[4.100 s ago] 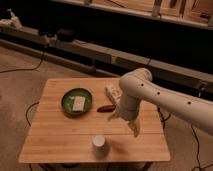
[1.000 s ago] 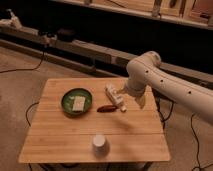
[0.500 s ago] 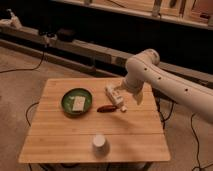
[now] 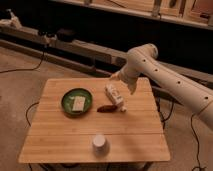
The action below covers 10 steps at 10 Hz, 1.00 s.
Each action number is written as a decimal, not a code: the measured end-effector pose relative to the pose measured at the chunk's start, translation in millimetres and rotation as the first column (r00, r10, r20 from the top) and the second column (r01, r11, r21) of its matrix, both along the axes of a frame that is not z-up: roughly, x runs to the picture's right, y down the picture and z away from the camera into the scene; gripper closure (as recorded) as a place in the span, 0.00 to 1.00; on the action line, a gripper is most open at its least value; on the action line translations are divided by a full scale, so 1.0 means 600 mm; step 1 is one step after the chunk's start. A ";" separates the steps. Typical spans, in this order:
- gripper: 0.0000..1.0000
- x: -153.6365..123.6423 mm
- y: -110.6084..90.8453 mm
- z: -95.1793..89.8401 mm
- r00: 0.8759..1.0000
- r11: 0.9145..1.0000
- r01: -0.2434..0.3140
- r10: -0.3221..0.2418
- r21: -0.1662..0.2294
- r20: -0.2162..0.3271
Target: Push the ceramic bowl across the table
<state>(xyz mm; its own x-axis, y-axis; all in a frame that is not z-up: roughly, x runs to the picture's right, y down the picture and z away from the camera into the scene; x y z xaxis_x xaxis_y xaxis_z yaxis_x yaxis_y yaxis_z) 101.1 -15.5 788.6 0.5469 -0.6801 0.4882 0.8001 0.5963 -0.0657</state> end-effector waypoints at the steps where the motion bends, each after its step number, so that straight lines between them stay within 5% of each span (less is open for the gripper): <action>1: 0.20 -0.015 -0.009 0.009 1.000 1.000 0.012 -0.012 -0.004 0.028; 3: 0.24 -0.044 -0.032 0.015 0.997 0.999 0.043 -0.043 0.002 0.068; 10: 0.91 -0.114 -0.095 0.068 0.991 0.999 0.016 -0.021 0.041 0.131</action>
<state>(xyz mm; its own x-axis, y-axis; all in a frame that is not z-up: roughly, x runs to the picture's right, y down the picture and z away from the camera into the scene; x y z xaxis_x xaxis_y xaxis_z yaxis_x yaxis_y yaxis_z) 32.8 -72.5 829.3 0.4671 -0.7099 0.5271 0.8110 0.5815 0.0646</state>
